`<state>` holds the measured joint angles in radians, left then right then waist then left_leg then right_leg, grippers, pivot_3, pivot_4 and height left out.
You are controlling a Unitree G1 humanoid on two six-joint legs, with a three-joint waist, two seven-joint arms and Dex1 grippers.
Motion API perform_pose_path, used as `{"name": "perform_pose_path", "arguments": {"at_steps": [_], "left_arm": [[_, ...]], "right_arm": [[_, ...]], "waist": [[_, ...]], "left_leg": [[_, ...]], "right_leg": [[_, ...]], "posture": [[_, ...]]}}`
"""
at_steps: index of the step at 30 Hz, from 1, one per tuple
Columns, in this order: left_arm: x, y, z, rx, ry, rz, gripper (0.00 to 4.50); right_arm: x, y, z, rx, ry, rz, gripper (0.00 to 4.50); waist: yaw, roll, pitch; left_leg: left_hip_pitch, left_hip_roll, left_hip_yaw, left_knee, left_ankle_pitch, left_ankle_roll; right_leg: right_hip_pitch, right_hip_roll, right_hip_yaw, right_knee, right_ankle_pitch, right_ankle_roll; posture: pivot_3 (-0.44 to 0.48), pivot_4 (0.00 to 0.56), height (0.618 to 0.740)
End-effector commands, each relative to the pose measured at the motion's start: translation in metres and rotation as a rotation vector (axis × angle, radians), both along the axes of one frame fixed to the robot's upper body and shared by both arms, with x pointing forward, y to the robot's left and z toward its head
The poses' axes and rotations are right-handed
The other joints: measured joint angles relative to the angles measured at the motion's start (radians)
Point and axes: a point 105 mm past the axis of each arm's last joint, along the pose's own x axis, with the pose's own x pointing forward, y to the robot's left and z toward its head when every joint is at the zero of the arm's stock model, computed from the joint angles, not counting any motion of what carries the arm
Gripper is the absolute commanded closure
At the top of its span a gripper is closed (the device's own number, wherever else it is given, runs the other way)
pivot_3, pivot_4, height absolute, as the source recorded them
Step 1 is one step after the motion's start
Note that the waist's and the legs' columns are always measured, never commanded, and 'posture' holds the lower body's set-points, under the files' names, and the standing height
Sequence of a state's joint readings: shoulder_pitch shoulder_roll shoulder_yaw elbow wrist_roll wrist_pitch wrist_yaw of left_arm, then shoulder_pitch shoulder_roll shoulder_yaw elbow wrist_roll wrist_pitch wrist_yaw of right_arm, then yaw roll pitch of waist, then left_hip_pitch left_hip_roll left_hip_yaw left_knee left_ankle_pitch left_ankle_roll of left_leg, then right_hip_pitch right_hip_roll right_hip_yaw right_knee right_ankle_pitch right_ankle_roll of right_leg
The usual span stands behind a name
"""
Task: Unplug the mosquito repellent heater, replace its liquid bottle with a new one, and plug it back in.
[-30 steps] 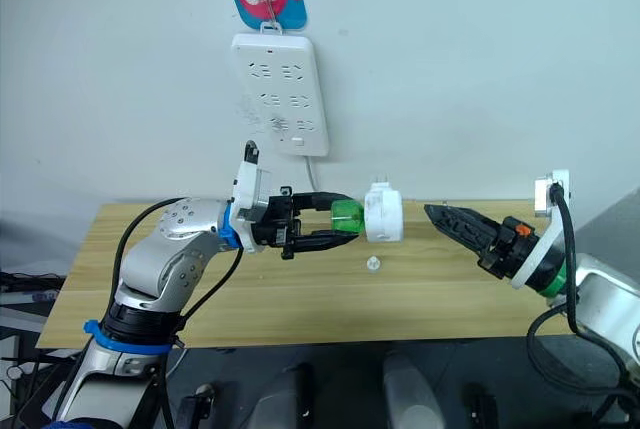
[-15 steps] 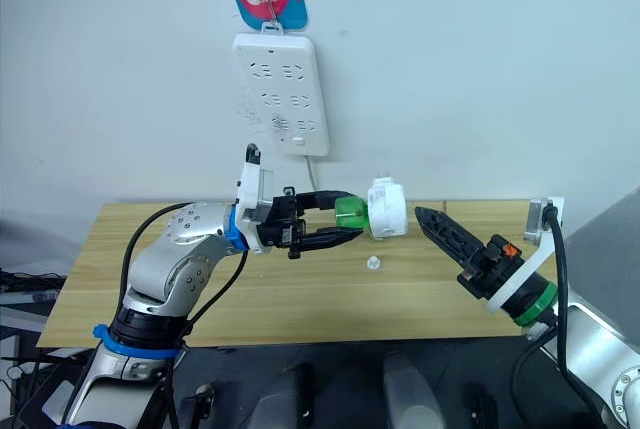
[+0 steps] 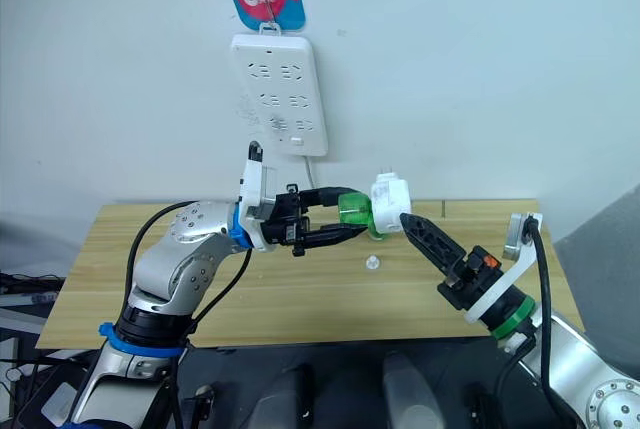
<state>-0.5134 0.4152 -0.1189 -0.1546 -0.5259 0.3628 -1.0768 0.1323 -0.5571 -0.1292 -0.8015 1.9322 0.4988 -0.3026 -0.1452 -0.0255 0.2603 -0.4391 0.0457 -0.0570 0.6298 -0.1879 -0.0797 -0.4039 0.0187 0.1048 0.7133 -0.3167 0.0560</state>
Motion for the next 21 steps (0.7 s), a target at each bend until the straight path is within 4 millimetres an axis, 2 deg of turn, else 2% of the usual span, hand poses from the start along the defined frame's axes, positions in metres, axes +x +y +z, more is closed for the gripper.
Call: {"name": "perform_pose_path", "arguments": {"at_steps": [1, 8, 14, 21], "left_arm": [[-0.005, -0.007, 0.011, -0.034, -0.051, -0.008, 2.12], [0.000, -0.013, 0.012, -0.062, -0.086, 0.053, 2.12], [0.002, -0.022, 0.014, -0.120, -0.120, 0.120, 2.12], [0.003, -0.026, 0.014, -0.165, -0.114, 0.168, 2.12]], "right_arm": [[0.004, 0.007, 0.009, 0.017, -0.048, -0.044, 0.00], [0.019, 0.018, 0.011, -0.007, -0.076, -0.143, 0.00], [0.040, 0.022, 0.011, 0.007, -0.083, -0.244, 0.00], [0.054, 0.027, 0.032, 0.095, -0.121, -0.293, 0.00]], "waist": [[0.000, 0.000, 0.000], [0.001, 0.000, 0.000], [0.000, 0.000, 0.000], [0.000, 0.000, 0.000]], "left_leg": [[0.000, 0.000, 0.000, 0.000, 0.000, 0.000], [0.000, 0.000, 0.000, 0.000, 0.000, 0.000], [0.000, 0.000, -0.001, 0.000, 0.000, 0.000], [0.000, 0.000, -0.001, 0.000, 0.000, 0.000]], "right_leg": [[0.000, 0.000, 0.000, 0.000, 0.000, 0.000], [0.000, 0.000, 0.000, 0.000, 0.000, 0.000], [0.000, 0.000, 0.000, 0.000, 0.000, 0.000], [0.000, 0.000, -0.001, 0.001, 0.001, -0.001]], "posture": [[-0.245, 0.222, 0.723], [-0.238, 0.223, 0.723], [-0.240, 0.224, 0.723], [-0.232, 0.224, 0.723]]}}
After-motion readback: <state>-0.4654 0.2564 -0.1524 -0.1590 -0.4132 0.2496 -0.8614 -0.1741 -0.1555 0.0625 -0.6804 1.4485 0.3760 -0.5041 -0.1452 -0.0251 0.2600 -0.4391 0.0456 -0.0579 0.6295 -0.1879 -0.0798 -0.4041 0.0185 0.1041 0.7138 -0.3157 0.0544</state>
